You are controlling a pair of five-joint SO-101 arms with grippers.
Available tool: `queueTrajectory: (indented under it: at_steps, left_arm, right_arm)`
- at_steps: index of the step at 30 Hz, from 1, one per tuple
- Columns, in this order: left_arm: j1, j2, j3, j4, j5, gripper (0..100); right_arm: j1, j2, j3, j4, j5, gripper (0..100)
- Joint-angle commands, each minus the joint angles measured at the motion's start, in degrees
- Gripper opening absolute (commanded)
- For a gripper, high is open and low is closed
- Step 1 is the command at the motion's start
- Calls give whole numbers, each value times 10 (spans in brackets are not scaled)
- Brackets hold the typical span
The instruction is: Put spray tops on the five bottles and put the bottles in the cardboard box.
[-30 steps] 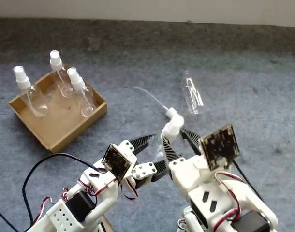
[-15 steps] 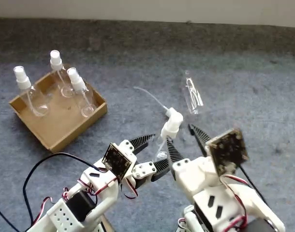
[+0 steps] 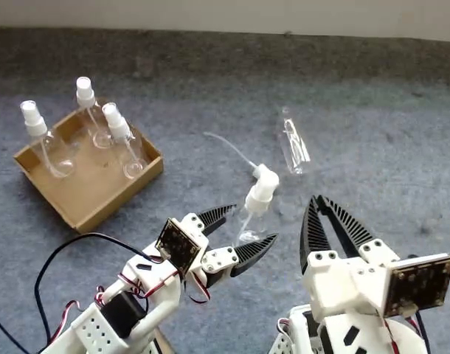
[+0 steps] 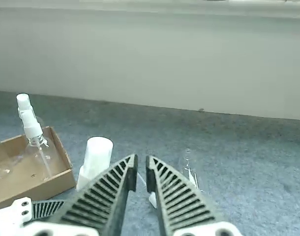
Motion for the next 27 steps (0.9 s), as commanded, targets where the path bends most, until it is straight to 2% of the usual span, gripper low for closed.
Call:
queueTrajectory:
  at_steps: [1, 4, 9, 17, 22, 27]
  left_arm:
    - [-56, -13, 11, -15, 3, 189]
    - [-105, -13, 11, -15, 3, 189]
    - [-182, -13, 11, -15, 3, 190]
    - [-303, -13, 5, -16, 2, 189]
    - [-414, -13, 10, -16, -64, 189]
    - [-510, -13, 6, -16, -93, 189]
  right_arm:
    - [7, -59, 77, -48, 3, 19]
    - [7, -127, 167, -77, 3, 19]
    - [7, -107, 283, -93, 2, 19]
    - [7, -122, 436, -226, 2, 19]
    - [5, -122, 524, -290, 2, 19]
    - [5, -122, 583, -317, 2, 19]
